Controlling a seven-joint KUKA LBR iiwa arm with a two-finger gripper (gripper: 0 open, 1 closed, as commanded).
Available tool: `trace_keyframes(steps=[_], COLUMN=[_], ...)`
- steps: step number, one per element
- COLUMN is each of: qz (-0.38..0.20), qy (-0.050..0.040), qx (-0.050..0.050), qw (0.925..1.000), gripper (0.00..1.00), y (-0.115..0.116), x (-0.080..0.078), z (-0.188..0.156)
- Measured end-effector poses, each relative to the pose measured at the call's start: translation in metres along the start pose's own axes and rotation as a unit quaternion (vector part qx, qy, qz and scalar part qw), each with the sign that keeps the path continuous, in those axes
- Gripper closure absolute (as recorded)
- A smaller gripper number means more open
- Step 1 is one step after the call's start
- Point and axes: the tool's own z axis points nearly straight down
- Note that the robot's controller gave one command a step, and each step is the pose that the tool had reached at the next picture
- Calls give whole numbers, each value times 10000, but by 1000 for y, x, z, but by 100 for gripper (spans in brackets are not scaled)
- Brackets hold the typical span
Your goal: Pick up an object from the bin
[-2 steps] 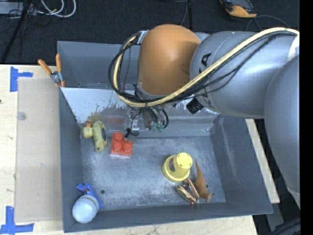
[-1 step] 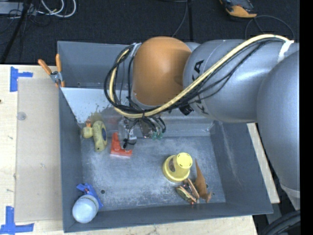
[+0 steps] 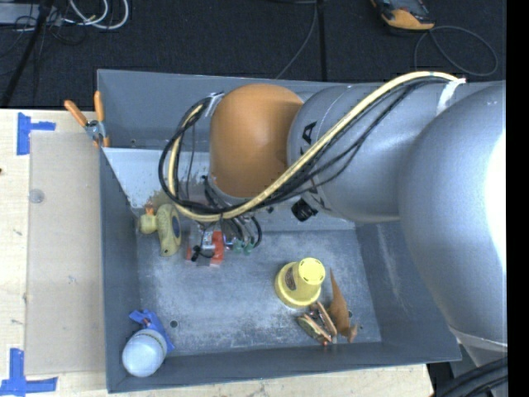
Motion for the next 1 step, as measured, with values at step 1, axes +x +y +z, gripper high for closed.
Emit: trace_keyframes(steps=[1], qz=[-477], qy=[11], qx=[-8], qw=[9989], gripper=[100], y=[20], x=[20], z=[18])
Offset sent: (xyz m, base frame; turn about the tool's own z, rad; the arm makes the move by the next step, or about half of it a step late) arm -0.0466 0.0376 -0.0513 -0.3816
